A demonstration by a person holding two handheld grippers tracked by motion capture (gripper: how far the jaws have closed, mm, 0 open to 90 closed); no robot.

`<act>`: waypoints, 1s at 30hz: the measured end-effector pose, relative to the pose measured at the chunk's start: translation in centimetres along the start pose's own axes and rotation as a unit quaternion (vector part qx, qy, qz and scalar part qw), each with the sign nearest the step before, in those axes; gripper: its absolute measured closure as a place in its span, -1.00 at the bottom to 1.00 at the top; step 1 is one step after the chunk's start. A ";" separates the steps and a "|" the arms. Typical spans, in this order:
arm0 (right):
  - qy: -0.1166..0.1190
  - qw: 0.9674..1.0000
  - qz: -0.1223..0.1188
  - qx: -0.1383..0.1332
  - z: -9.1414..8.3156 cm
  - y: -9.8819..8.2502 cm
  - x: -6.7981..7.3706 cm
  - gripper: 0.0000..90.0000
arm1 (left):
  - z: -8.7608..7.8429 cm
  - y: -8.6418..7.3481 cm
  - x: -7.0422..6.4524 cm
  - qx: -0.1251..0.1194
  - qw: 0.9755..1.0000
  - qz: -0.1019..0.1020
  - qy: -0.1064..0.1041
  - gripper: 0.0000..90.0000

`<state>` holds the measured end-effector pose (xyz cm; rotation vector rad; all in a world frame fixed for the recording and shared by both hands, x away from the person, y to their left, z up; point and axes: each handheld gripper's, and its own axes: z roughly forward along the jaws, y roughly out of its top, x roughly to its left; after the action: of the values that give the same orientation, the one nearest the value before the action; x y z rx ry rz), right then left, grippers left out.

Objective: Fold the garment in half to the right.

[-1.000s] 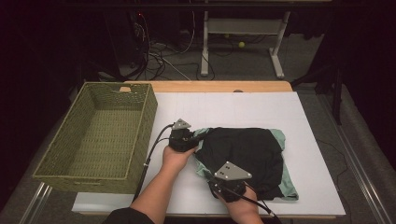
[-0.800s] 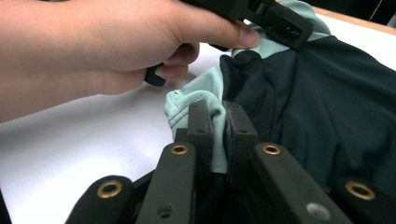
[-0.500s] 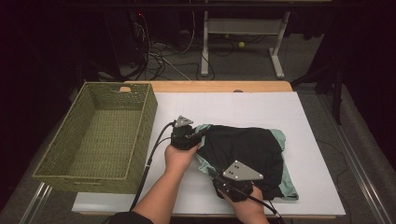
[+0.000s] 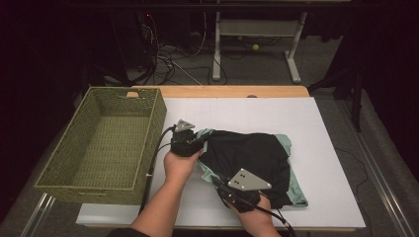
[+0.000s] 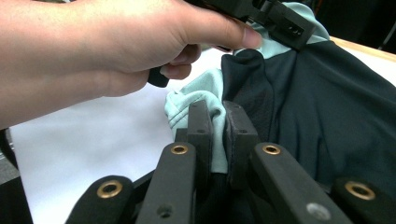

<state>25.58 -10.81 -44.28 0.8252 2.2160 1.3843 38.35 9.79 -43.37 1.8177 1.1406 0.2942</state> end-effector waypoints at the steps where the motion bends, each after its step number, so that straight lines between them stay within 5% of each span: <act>1: 0.005 1.000 0.000 0.000 0.2 0.1 0.1 0.85 | -0.3 0.0 0.1 0.001 1.000 -0.001 0.005 0.57; 13: 0.050 0.998 -0.018 -0.024 2.1 2.0 1.3 0.85 | -3.5 0.7 1.0 0.017 0.997 -0.003 0.069 0.56; 30: 0.024 0.999 0.001 -0.033 0.4 1.6 -0.3 0.85 | -2.4 2.1 -0.4 0.020 0.999 -0.013 0.047 0.55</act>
<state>26.48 -10.14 -42.98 0.7796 2.1925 1.4851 37.87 10.59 -40.35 1.8393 1.2429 0.3464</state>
